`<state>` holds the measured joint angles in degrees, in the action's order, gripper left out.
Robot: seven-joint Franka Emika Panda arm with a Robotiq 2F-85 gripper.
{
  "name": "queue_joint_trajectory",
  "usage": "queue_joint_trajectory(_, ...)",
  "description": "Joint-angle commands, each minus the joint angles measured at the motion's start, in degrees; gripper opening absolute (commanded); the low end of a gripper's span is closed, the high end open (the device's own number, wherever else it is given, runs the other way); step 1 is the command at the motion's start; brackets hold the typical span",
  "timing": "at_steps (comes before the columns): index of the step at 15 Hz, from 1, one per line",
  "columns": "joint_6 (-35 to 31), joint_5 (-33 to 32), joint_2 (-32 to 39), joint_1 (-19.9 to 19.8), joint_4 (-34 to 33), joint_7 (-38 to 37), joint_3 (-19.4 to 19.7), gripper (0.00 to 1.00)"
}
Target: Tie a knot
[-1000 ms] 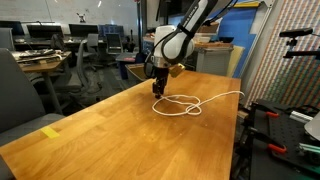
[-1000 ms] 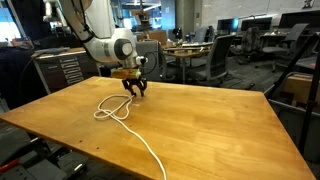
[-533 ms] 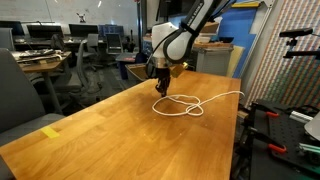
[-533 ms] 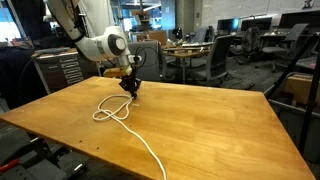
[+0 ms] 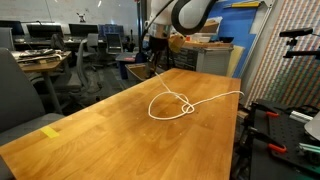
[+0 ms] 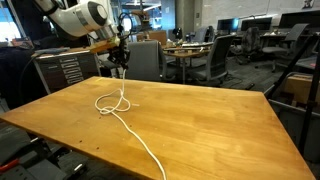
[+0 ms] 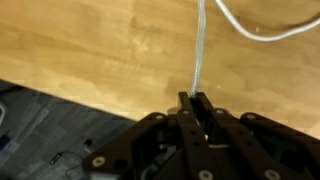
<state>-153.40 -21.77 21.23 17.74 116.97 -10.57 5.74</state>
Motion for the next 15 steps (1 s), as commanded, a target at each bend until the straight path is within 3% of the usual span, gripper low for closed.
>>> queue_joint_trajectory(1,-0.7,-1.1,-3.0,-1.5,-4.2,0.5,-1.7,0.09)
queue_joint_trajectory(12,8.3,6.0,6.4,-5.1,-28.4,12.4,-9.1,0.09)
queue_joint_trajectory(13,10.0,6.6,6.6,-5.0,-28.9,12.5,-9.3,0.37)
queue_joint_trajectory(14,6.9,4.4,4.2,-4.1,-24.4,9.8,-7.8,0.13)
queue_joint_trajectory(15,8.0,5.1,5.0,-4.2,-25.4,10.4,-8.1,0.2)
